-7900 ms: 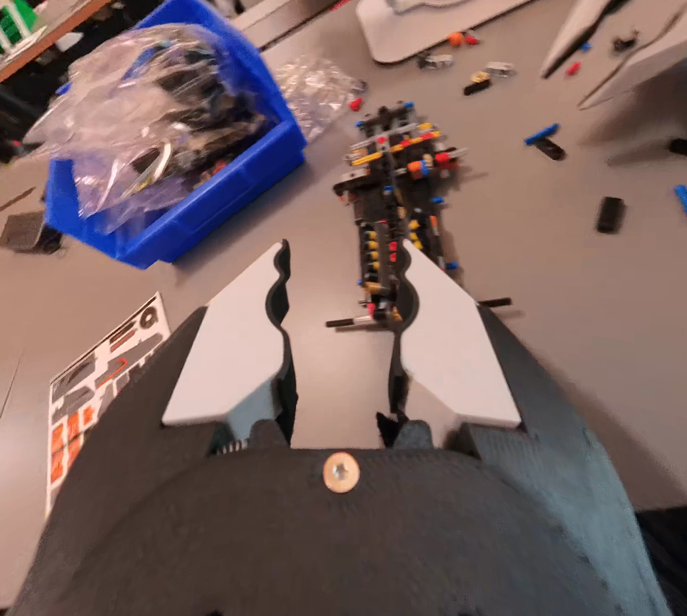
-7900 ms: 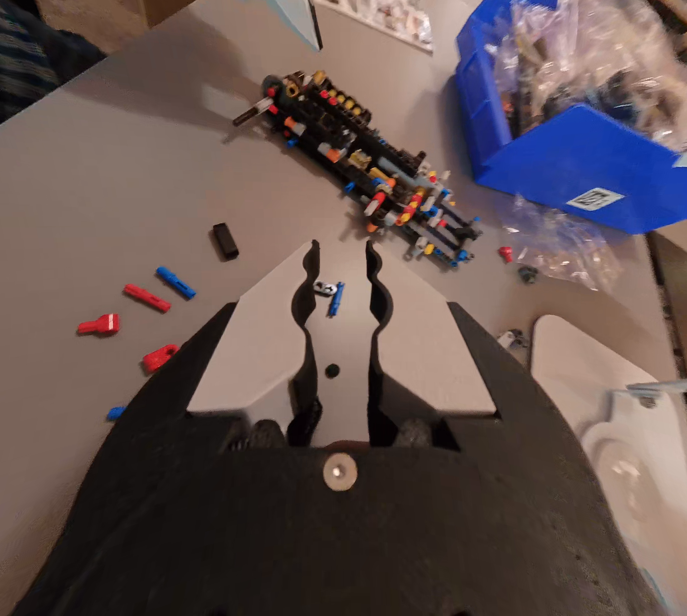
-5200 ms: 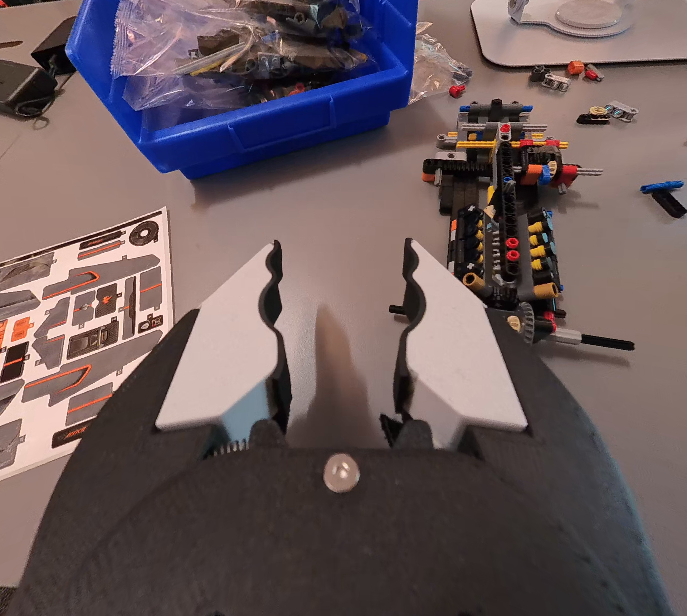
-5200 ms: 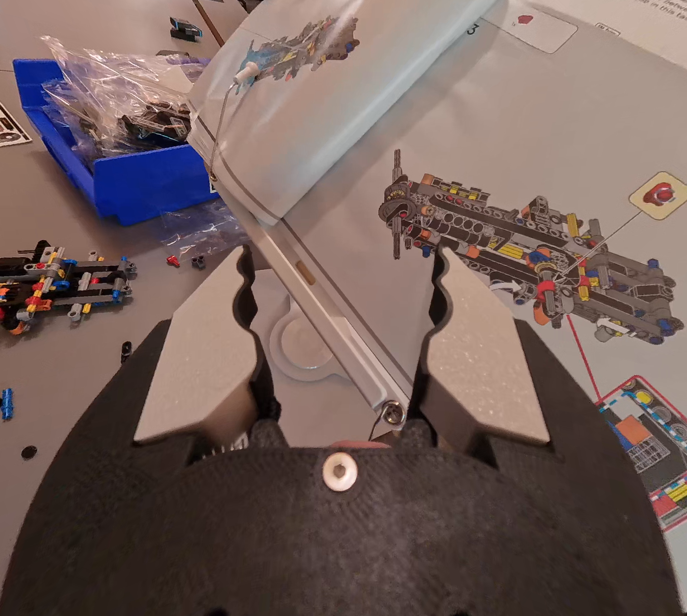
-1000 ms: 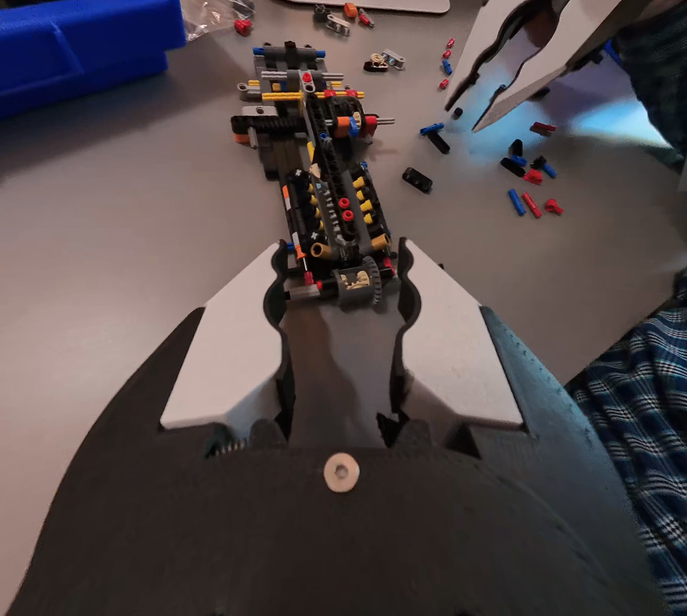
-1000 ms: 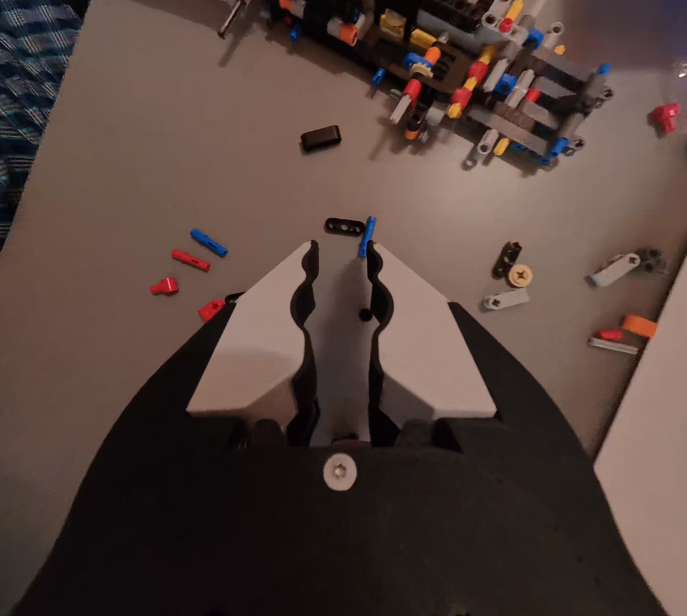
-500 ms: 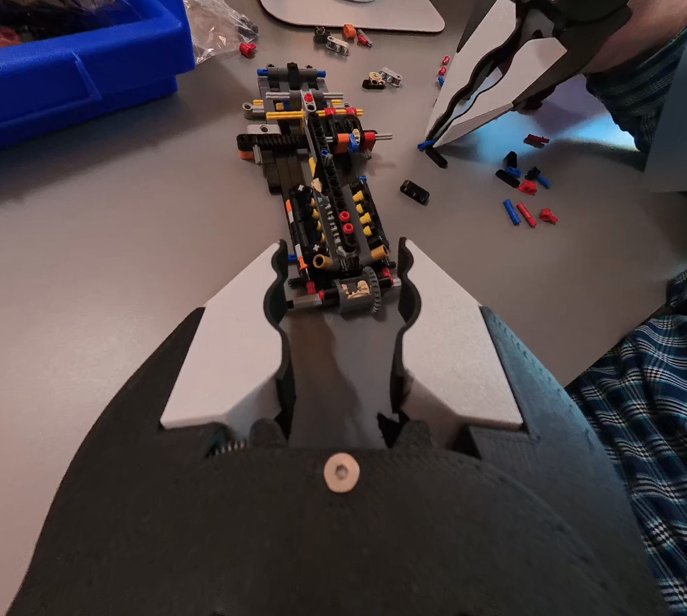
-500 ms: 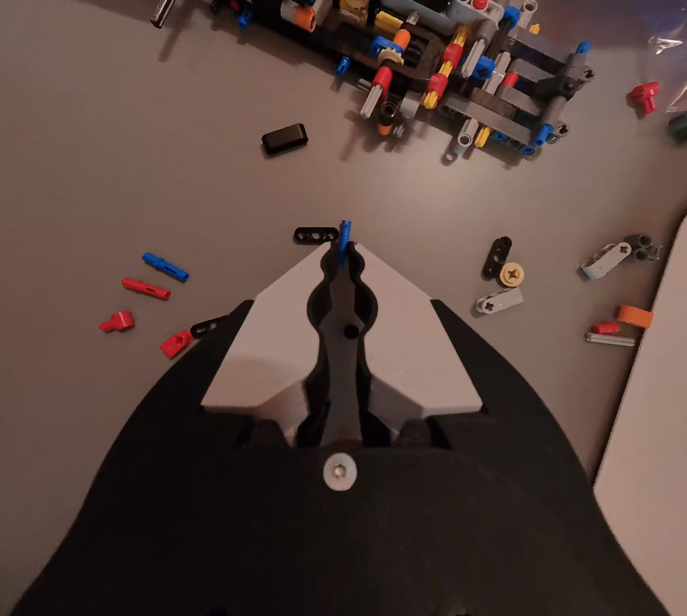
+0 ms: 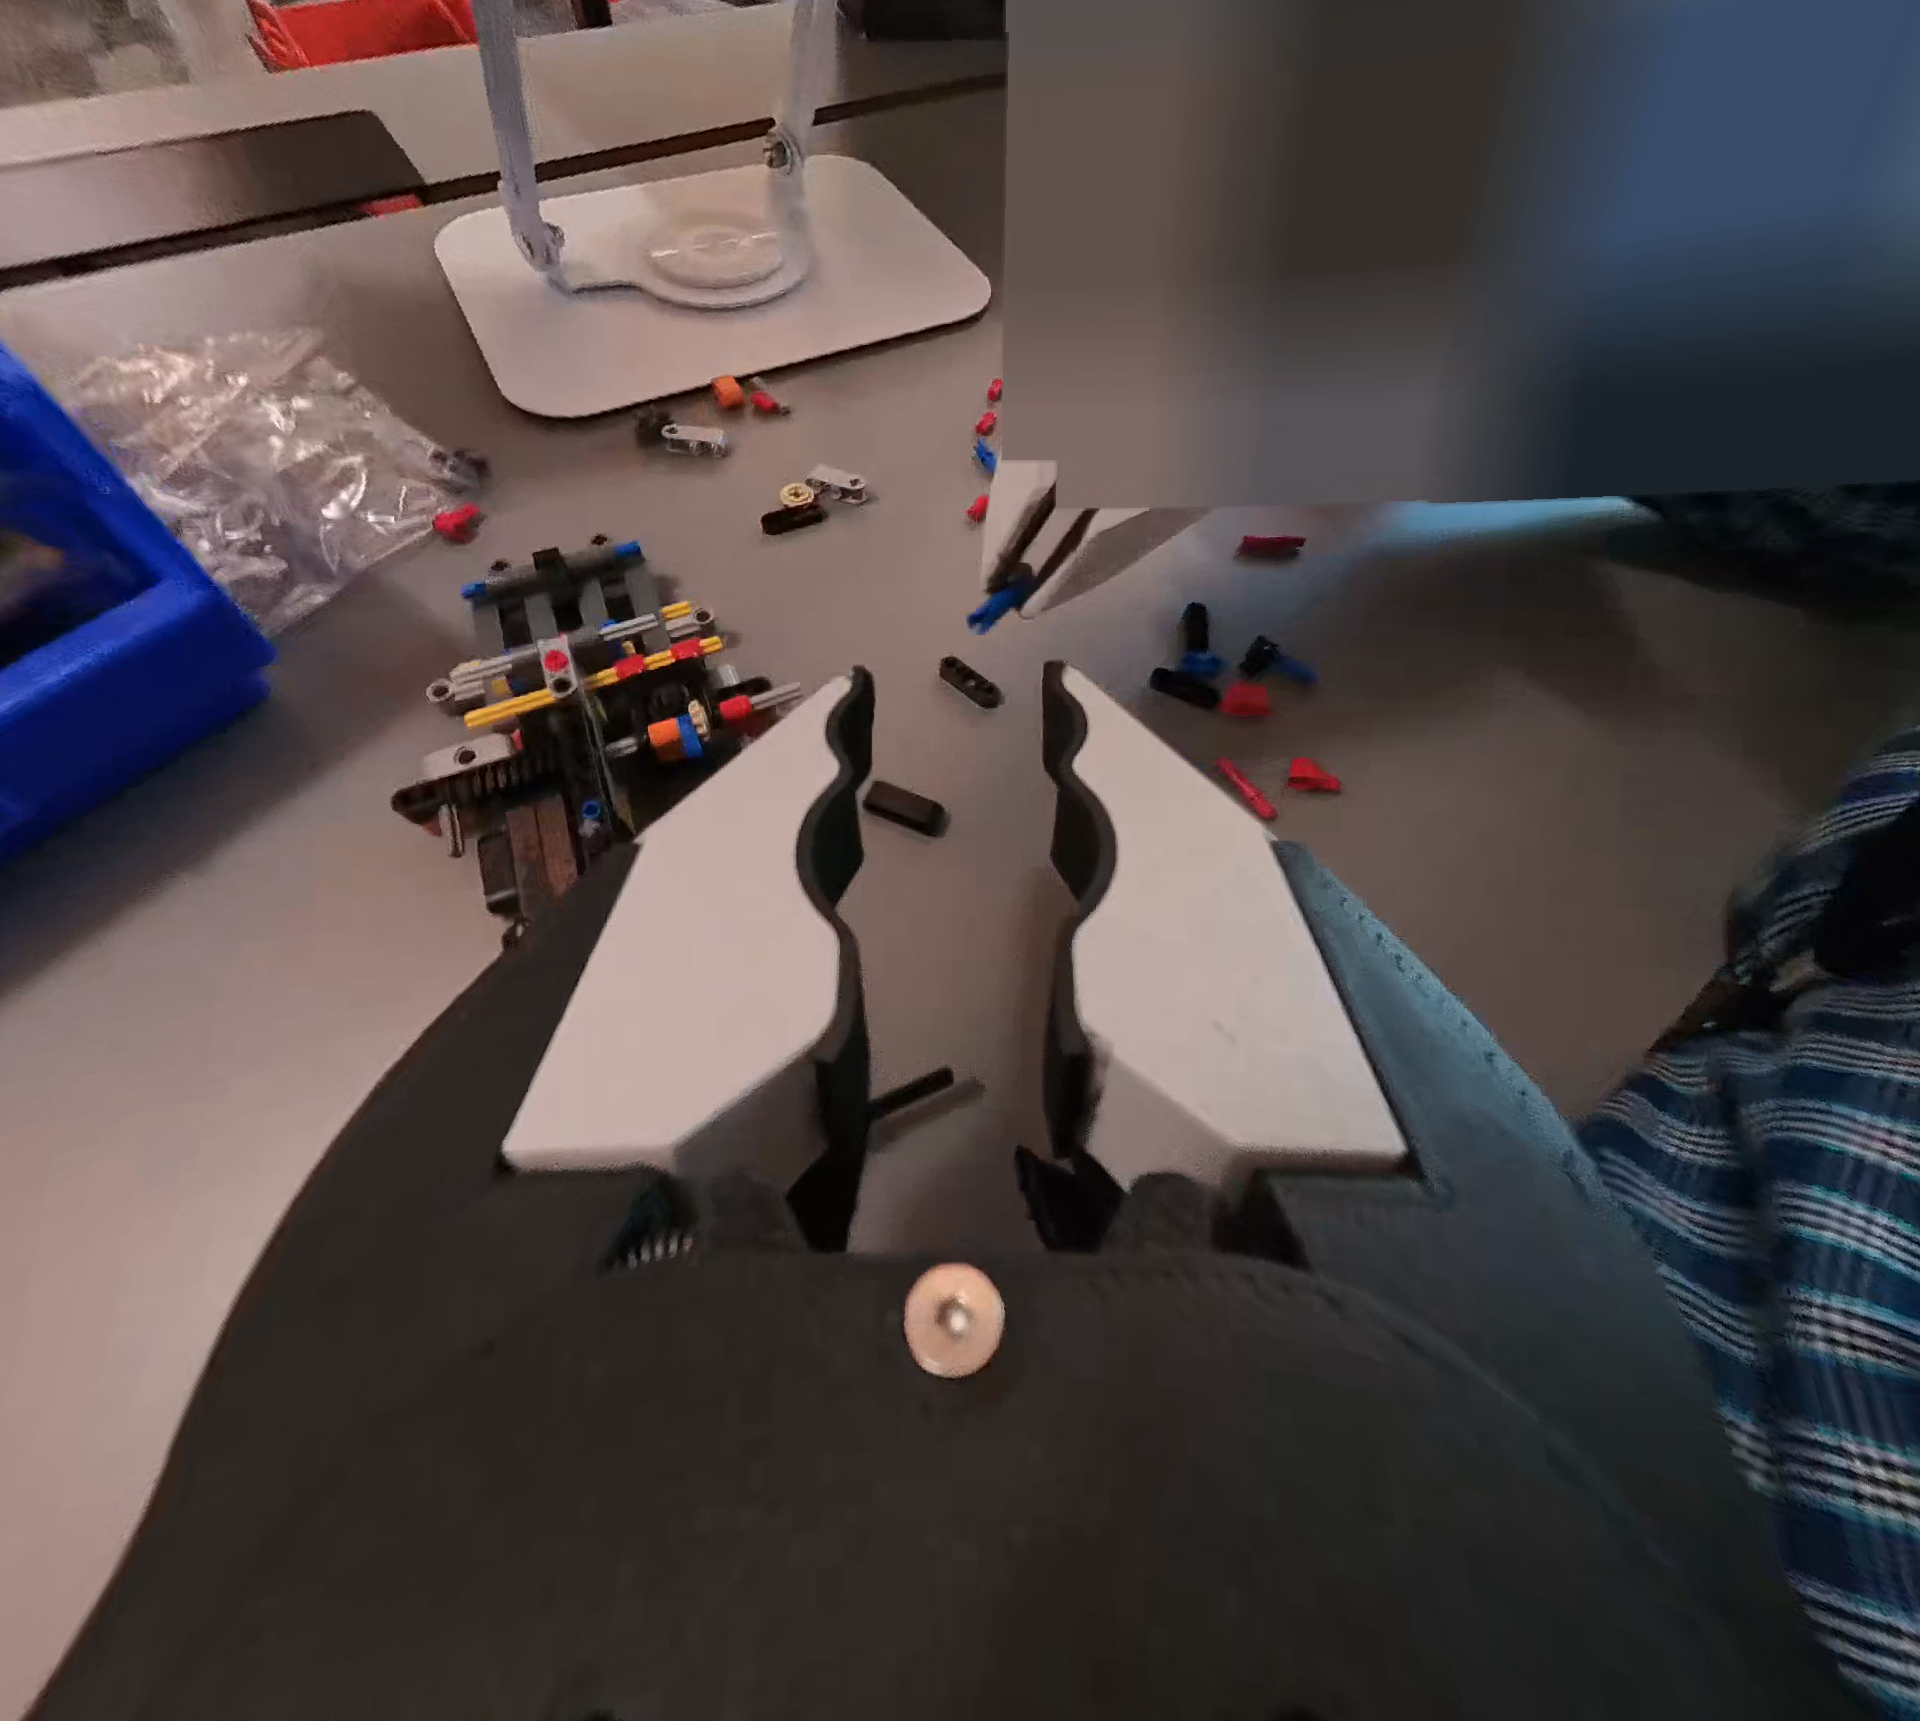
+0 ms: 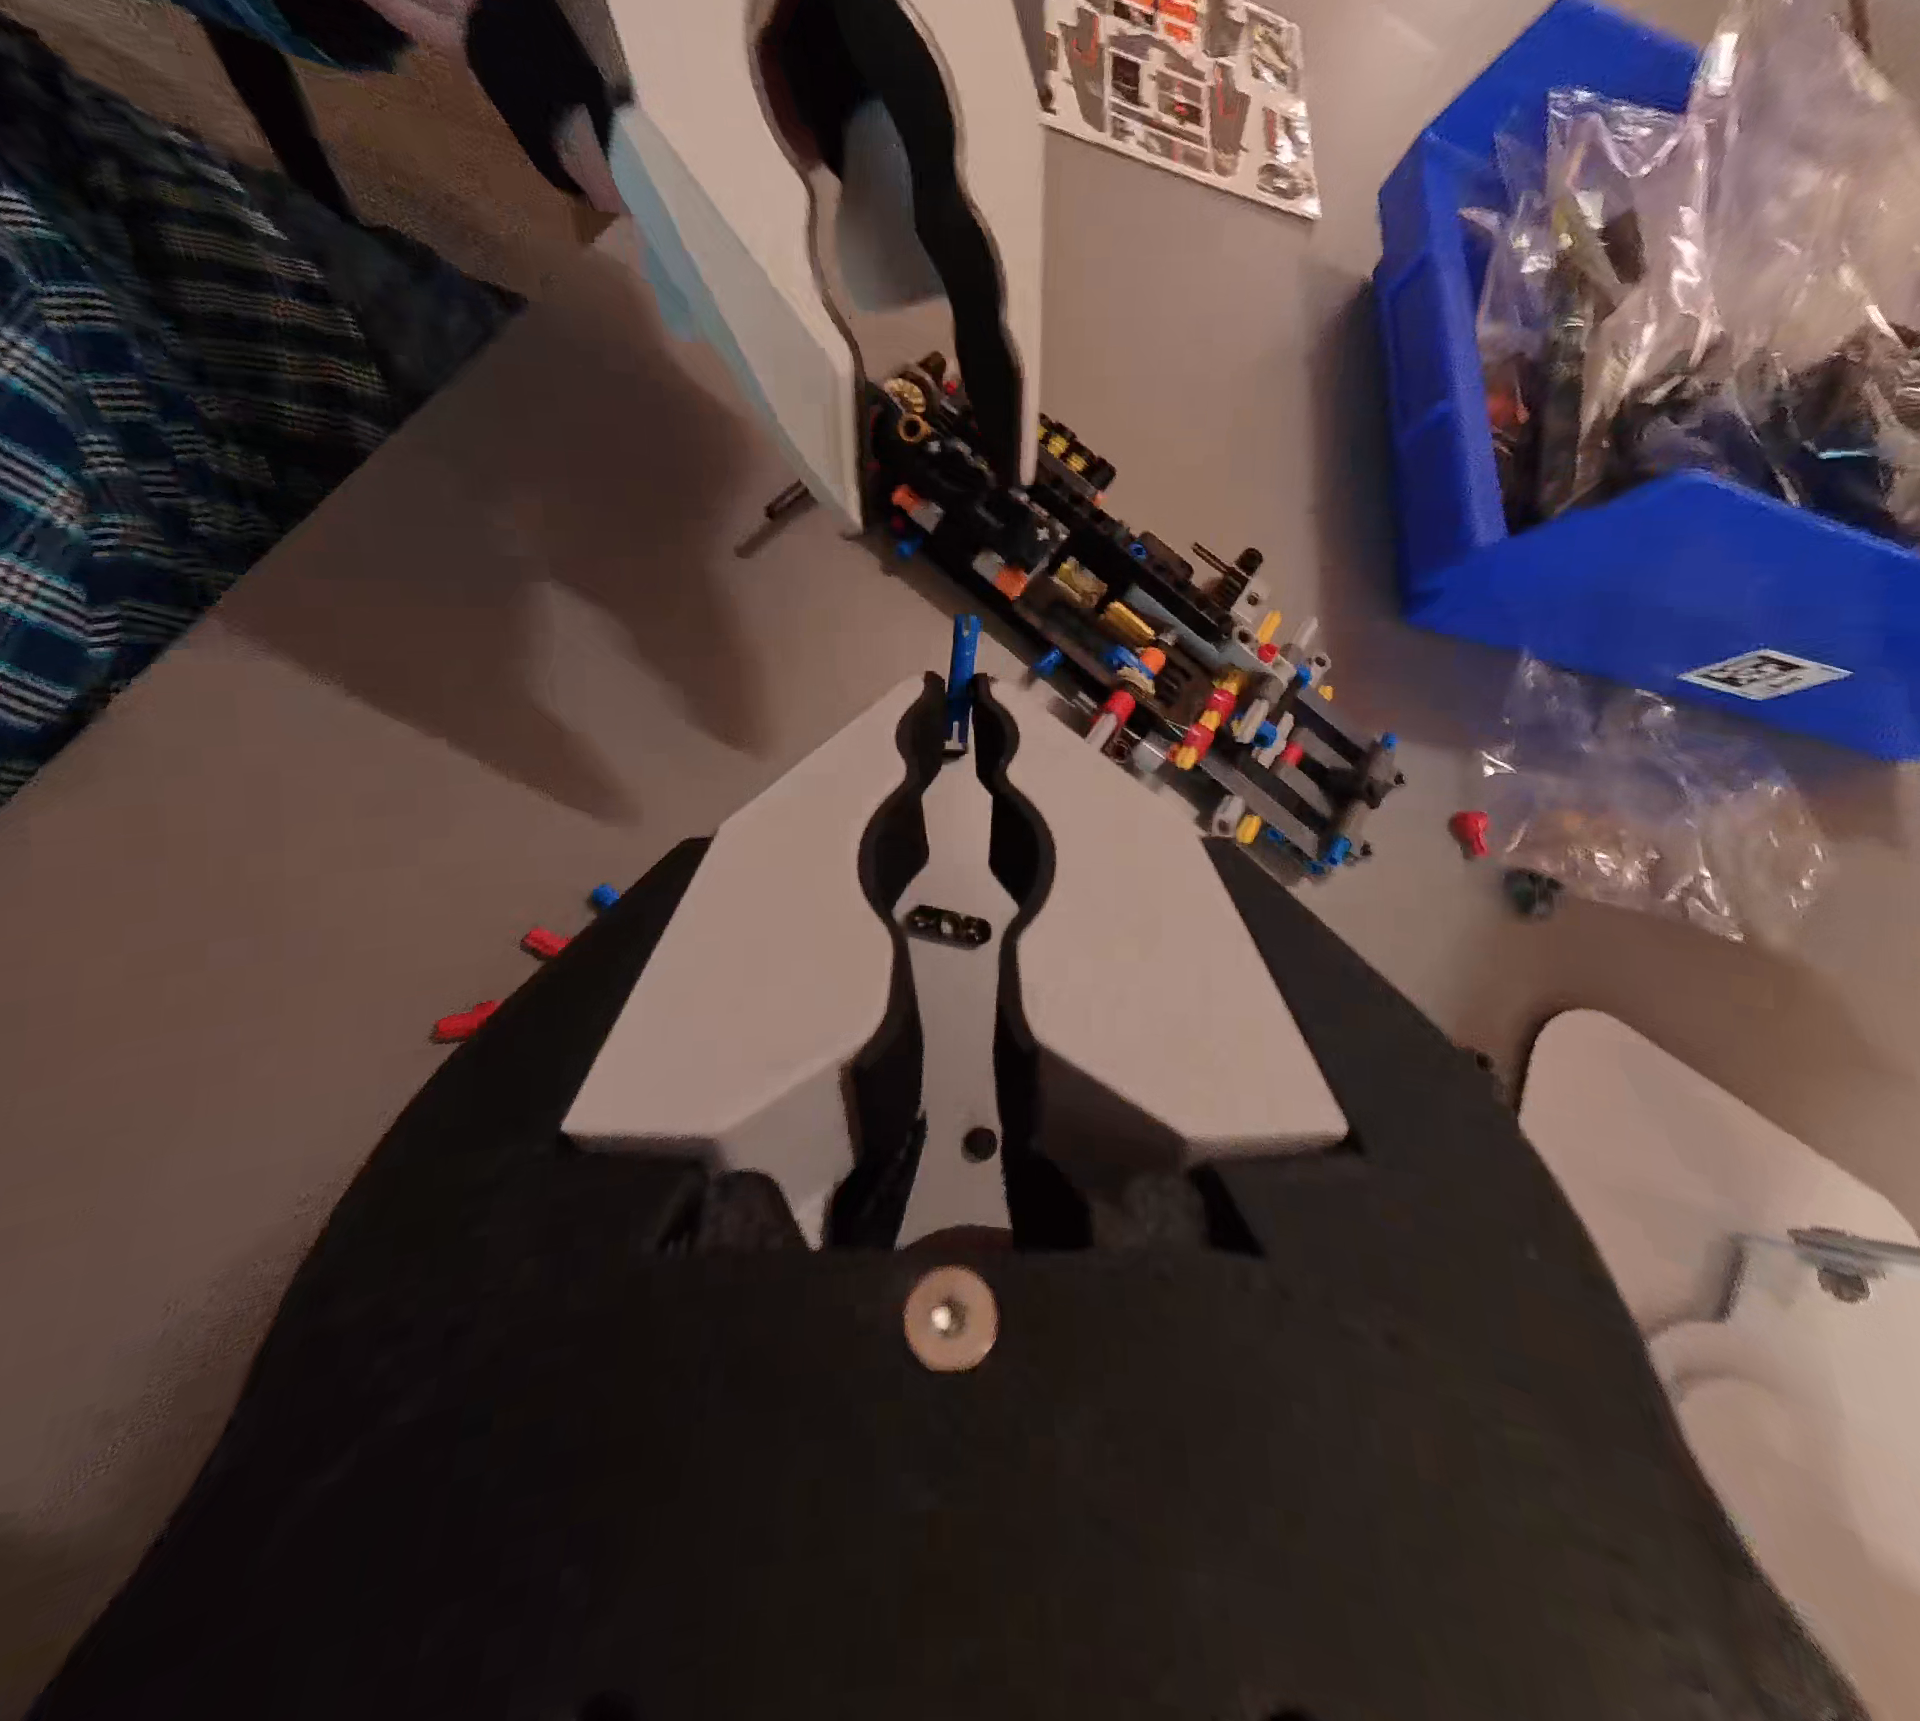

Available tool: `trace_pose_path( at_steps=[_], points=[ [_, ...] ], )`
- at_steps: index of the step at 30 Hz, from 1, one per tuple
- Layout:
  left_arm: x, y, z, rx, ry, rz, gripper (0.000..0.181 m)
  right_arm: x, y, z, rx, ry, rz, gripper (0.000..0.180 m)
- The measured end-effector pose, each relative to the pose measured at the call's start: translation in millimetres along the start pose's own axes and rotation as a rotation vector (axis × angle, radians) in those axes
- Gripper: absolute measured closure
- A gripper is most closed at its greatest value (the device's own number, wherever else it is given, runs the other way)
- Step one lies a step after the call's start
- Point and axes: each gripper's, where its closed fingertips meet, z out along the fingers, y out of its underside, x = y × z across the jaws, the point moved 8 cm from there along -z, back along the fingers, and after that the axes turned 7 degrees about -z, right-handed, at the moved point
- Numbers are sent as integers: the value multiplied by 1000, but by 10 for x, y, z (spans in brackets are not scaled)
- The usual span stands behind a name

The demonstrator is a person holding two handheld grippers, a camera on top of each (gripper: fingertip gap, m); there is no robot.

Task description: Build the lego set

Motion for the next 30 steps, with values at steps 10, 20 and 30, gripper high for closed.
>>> trace_pose_path(
  at_steps=[10, 20, 30],
  points=[
    [238, 10, 139, -60, -138, 439, 167, -77, -91, 21, 44, -54, 24, 178],
    [277, 98, 152, -46, -153, 415, 178, -59, -65, 40, 74, -76, 119, 174],
    [260, 133, 77, 156, -35, -9, 178, -78, 24, 30, 215, -84, 459, 172]
  ],
)
